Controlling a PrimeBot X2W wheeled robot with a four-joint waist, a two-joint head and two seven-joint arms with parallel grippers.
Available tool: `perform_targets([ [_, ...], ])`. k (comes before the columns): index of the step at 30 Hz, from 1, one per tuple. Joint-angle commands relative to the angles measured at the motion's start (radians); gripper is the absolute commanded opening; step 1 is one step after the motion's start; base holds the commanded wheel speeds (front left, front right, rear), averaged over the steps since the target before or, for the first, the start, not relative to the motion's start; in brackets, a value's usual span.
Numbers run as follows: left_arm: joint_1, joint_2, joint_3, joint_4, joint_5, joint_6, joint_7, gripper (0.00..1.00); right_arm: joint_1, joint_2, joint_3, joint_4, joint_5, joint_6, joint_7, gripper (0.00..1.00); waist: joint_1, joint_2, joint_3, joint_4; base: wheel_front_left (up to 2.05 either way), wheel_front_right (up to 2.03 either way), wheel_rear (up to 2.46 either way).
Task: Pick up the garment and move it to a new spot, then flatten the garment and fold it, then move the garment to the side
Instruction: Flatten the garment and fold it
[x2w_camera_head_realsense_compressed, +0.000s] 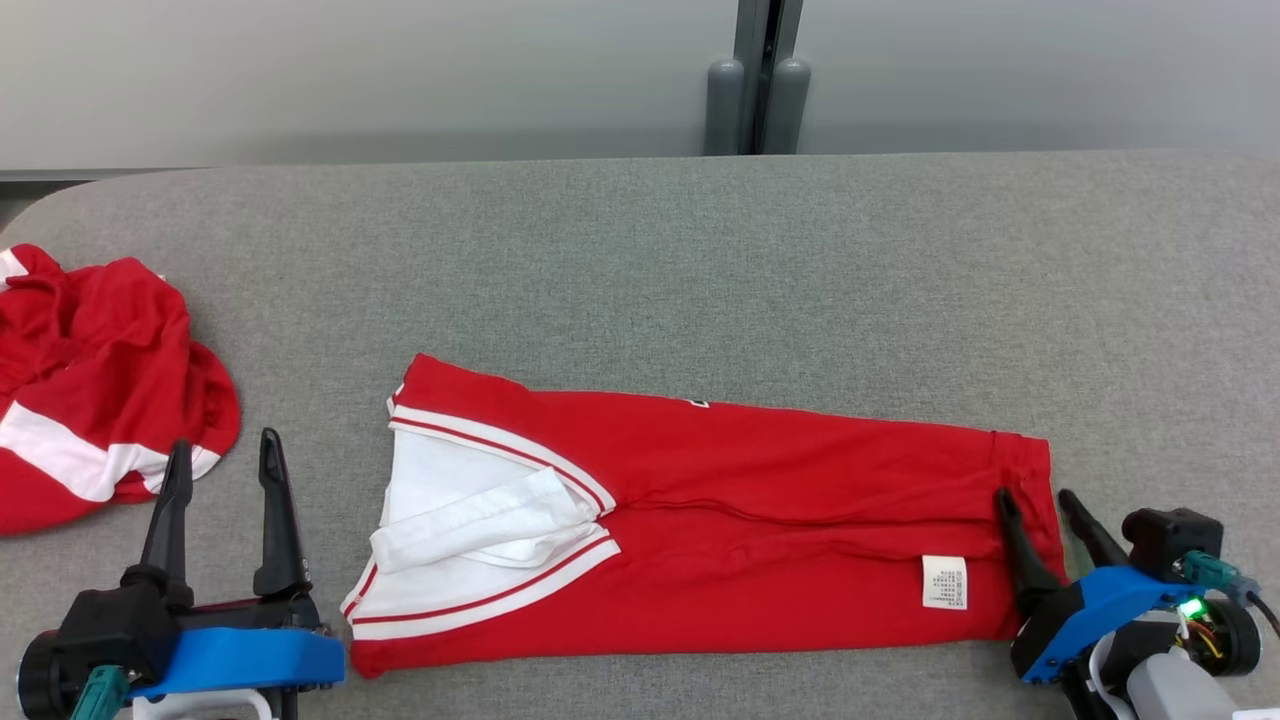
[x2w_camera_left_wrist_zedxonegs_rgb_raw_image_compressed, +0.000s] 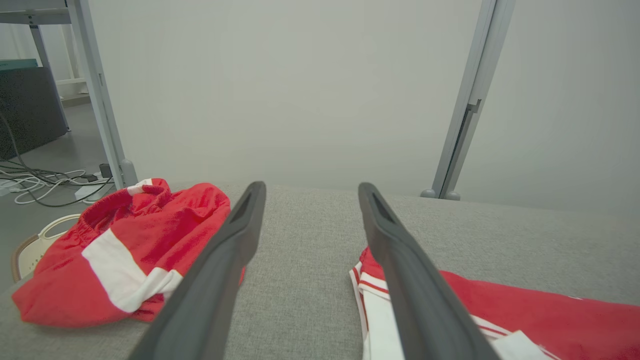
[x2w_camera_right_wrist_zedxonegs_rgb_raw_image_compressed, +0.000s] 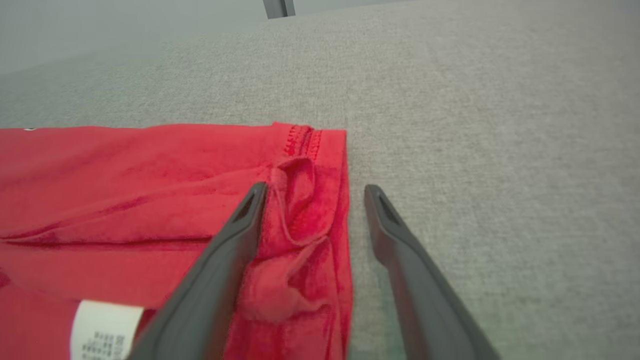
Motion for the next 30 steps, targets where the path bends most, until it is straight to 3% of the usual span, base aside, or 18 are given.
perform_targets([
  [1,0.004,-0.003,0.01,-0.002,0.003,-0.004,-0.004,1.0,-0.011,0.004,0.002,0.005,-0.002,0.0,0.003,1.0,-0.0001,-0.0001,0.0,0.0,0.0,0.0,0.0],
  [8,0.009,-0.042,0.088,0.016,0.06,-0.028,-0.004,1.0,-0.003,0.031,0.034,0.055,0.013,0.0,0.036,1.0,-0.0001,-0.0001,0.0,-0.002,0.0,0.0,0.0],
  [9,0.009,-0.047,0.093,0.018,0.066,-0.032,-0.004,1.0,-0.002,0.032,0.04,0.06,0.016,0.0,0.04,0.74,-0.0001,-0.0001,-0.001,-0.002,0.0,0.0,0.0],
  [10,0.009,-0.051,0.1,0.021,0.073,-0.036,-0.004,1.0,-0.002,0.035,0.047,0.062,0.018,0.0,0.042,0.31,-0.0001,-0.0001,-0.001,-0.002,0.0,0.0,0.0],
  [11,0.009,-0.055,0.107,0.025,0.079,-0.037,-0.004,1.0,-0.004,0.039,0.053,0.06,0.024,0.0,0.037,0.04,-0.0001,-0.0001,-0.002,-0.001,0.0,0.0,0.0],
  [12,0.009,-0.057,0.113,0.029,0.084,-0.039,-0.004,1.0,-0.006,0.037,0.055,0.055,0.027,0.0,0.028,0.0,-0.0001,-0.0001,-0.003,-0.002,0.0,0.0,0.0],
  [21,0.014,-0.073,0.144,0.044,0.129,-0.048,-0.004,1.0,-0.041,-0.031,0.023,0.049,0.056,-0.001,-0.004,0.0,-0.0001,-0.0001,-0.012,-0.009,0.0,0.0,0.0],
  [30,0.009,-0.079,0.158,0.058,0.144,-0.06,-0.004,1.0,-0.068,-0.161,-0.079,0.098,0.066,0.0,0.0,0.0,-0.0001,-0.0001,-0.021,-0.014,0.0,0.0,0.0],
])
